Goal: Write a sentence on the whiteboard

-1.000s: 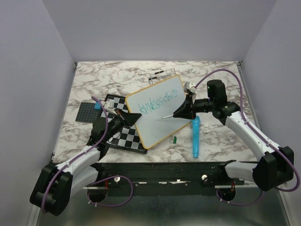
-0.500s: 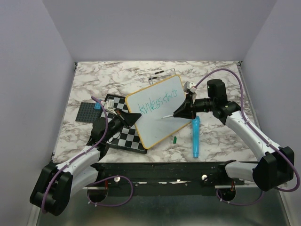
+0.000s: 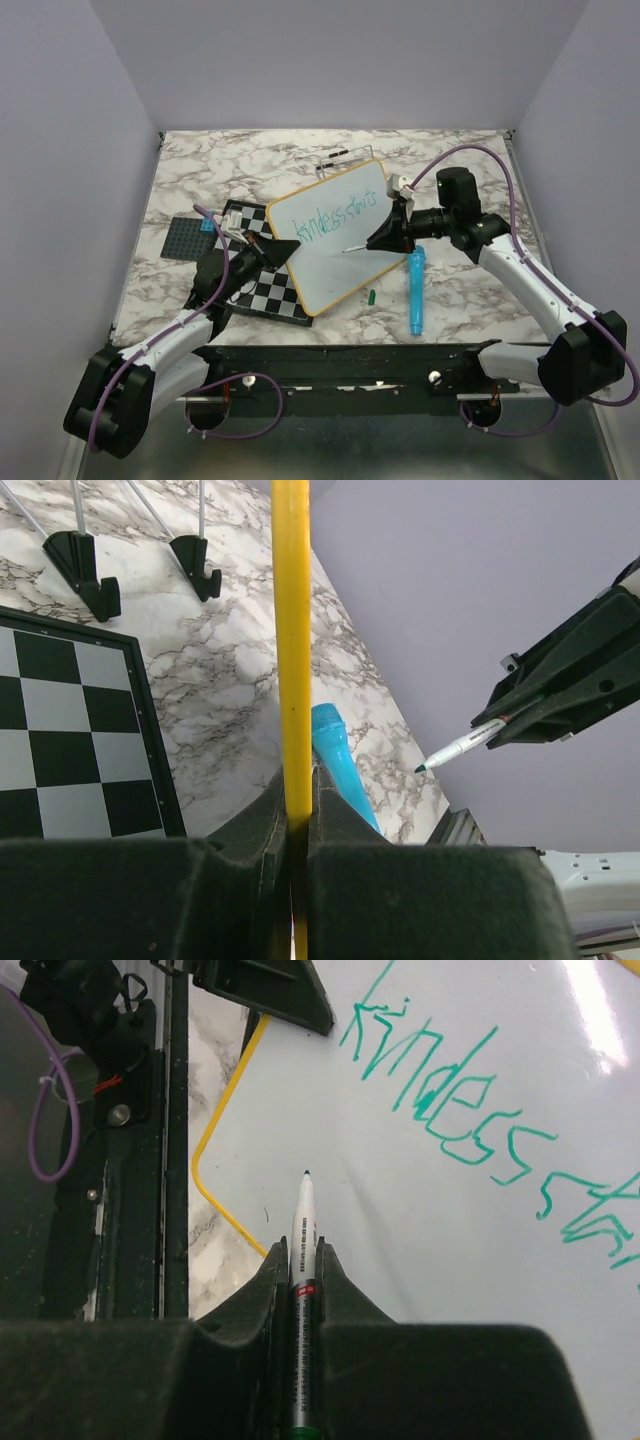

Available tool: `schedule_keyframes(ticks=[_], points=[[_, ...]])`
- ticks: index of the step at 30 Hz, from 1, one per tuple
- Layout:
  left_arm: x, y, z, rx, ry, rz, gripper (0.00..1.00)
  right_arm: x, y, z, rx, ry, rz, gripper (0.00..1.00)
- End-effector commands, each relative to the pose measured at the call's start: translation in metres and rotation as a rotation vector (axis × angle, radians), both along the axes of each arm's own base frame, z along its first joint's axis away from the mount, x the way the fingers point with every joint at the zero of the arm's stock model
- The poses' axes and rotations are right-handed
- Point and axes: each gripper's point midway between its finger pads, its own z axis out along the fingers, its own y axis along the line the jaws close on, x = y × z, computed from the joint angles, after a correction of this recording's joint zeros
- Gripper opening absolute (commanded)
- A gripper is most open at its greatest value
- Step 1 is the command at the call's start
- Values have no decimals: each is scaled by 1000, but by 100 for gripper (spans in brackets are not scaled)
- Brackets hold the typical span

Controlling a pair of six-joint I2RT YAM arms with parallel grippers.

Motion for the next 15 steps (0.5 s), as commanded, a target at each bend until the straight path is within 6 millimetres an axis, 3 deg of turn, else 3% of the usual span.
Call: schedule_keyframes(ticks=[1, 8, 15], points=[[2, 2, 50, -92, -155, 20, 0, -3, 12, 11, -48, -104, 37, 1], [4, 3, 49, -95, -147, 30, 0, -24, 44, -1, -136, -186, 136, 1], [4, 4, 51, -108, -139, 37, 0, -16, 52, -3, -164, -226, 84, 1]])
